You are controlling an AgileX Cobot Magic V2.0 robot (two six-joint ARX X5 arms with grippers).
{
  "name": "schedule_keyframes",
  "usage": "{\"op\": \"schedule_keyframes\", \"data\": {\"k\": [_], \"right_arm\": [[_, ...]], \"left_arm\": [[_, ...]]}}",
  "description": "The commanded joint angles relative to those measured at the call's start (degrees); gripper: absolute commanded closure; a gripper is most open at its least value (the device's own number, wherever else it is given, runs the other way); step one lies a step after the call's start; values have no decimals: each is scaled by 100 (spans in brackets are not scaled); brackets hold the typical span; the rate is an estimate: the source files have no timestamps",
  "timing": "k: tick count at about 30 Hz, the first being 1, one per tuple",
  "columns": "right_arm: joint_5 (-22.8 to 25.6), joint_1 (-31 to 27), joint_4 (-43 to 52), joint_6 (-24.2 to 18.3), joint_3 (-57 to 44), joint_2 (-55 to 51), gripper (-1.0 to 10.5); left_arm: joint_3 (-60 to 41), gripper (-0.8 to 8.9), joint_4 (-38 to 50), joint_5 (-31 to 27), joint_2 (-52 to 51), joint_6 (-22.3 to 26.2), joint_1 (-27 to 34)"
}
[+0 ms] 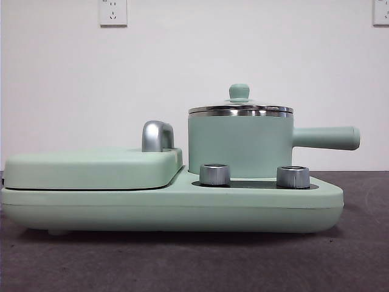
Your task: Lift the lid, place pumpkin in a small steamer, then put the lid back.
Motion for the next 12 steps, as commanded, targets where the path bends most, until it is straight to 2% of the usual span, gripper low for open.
{"op": "schedule_keyframes", "data": {"k": [1,12], "right_arm": [[7,50,57,20,33,9,930],[7,50,57,17,33,9,930]], "left_arm": [[-111,804,61,-2,-11,37,133],[-111,804,61,-2,-11,37,284]]}}
